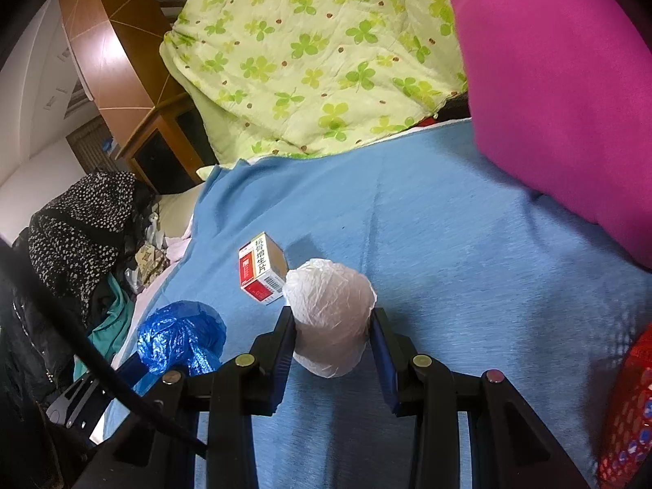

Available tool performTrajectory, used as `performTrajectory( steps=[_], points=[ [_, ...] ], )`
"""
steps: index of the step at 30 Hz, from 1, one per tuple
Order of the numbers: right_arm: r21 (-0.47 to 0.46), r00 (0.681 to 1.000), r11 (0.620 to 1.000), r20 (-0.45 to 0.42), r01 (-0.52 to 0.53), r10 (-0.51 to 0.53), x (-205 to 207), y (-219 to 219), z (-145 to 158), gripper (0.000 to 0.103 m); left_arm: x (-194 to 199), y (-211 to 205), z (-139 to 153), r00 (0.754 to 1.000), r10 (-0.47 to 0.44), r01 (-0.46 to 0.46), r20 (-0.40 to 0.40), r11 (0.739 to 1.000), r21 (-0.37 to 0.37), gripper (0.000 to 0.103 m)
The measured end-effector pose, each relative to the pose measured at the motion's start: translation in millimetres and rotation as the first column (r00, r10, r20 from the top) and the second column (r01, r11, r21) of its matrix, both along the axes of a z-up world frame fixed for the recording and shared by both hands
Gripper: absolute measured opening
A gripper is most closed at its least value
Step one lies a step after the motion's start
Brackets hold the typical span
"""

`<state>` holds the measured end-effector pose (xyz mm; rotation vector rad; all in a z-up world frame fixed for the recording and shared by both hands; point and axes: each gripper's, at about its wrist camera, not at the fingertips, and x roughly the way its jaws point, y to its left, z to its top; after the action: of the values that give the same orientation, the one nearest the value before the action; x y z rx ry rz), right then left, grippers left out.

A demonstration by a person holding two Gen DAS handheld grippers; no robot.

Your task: Collect trash

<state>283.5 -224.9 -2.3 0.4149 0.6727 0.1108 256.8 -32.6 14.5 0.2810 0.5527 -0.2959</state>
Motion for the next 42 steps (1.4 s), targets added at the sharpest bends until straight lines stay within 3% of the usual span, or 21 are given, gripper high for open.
performTrajectory(
  steps=[13,26,42],
  points=[
    [-0.027,0.996,0.997,0.059,0.072,-0.070,-38,-16,19,0.039,-23,-8,5,1.000,-0.001,0.002,0.010,1.000,-0.011,0.040],
    [-0.001,0.986,0.992,0.115,0.123,-0.122,-118,-29,37,0.039,-74,-10,21,1.000,-0.007,0.007,-0.006,1.000,-0.021,0.040],
    [-0.023,0.980,0.992,0.164,0.121,-0.116,-196,-34,69,0.039,-119,-30,58,0.996,-0.057,0.056,0.075,0.998,0.017,0.040]
  ],
)
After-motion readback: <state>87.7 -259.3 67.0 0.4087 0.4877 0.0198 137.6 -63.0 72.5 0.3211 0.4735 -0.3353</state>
